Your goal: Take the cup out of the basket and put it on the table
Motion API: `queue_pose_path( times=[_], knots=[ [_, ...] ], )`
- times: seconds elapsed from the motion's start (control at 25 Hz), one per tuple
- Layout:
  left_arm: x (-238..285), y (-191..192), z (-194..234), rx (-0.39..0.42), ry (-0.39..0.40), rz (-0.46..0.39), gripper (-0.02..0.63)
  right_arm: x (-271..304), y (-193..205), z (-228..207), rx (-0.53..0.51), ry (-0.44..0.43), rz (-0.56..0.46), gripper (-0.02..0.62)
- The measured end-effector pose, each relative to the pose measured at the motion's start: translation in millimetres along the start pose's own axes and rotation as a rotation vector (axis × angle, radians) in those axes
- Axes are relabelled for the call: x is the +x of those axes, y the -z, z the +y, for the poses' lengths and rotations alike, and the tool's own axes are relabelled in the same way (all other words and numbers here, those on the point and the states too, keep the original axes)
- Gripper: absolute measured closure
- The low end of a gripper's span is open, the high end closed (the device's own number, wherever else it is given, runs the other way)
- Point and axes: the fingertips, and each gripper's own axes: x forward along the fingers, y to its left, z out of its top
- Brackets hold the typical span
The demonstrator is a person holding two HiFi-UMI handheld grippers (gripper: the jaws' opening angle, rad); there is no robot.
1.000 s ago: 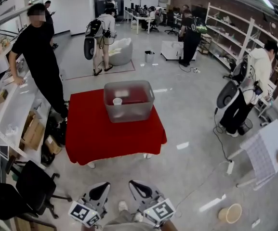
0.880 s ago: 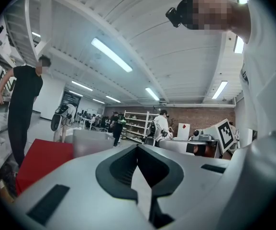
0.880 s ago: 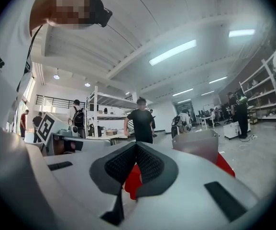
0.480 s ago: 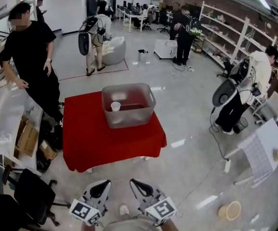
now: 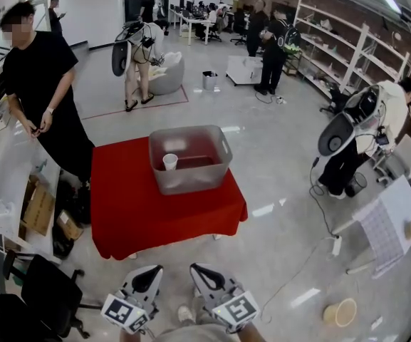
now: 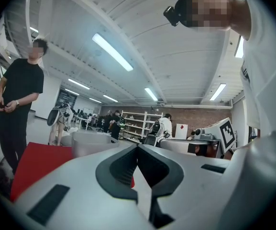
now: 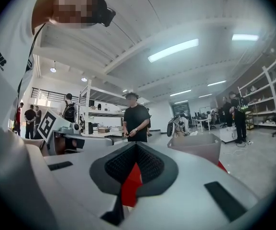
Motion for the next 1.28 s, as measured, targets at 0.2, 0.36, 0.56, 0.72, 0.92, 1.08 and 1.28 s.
queue_pose_path(
  times=[0.2, 0.36, 0.56, 0.72, 0.92, 1.08, 1.28],
  knots=[
    [20.4, -1.7, 16.7, -0.006, -0.023, 0.001, 0.601, 18.9, 2.2, -20.7, -0.001, -0.028, 0.008, 0.588],
    [41.1, -2.0, 28.7, -0.013, -0.046, 0.004, 0.601, 31.7, 5.4, -41.8, -0.013, -0.058, 0.020, 0.588],
    [68.7, -3.1, 48.1, -0.021, -0.069, 0.005, 0.601, 52.9, 5.2, -65.0, -0.017, -0.095, 0.020, 0.588],
    [91.4, -8.9, 59.8, -0.019, -0.088, 0.006, 0.600, 65.2, 2.2, -85.1, -0.009, -0.119, 0.019, 0.588],
    [111.7, -13.7, 70.5, -0.012, -0.125, -0.001, 0.600, 77.4, -1.4, -109.1, -0.005, -0.151, 0.017, 0.588],
    [121.3, -16.6, 77.7, -0.009, -0.142, 0.000, 0.601, 88.7, -5.9, -120.9, -0.002, -0.169, 0.001, 0.588],
    [133.3, -20.5, 90.9, 0.002, -0.156, -0.001, 0.601, 104.6, -2.4, -130.5, -0.002, -0.183, 0.008, 0.588]
  ],
)
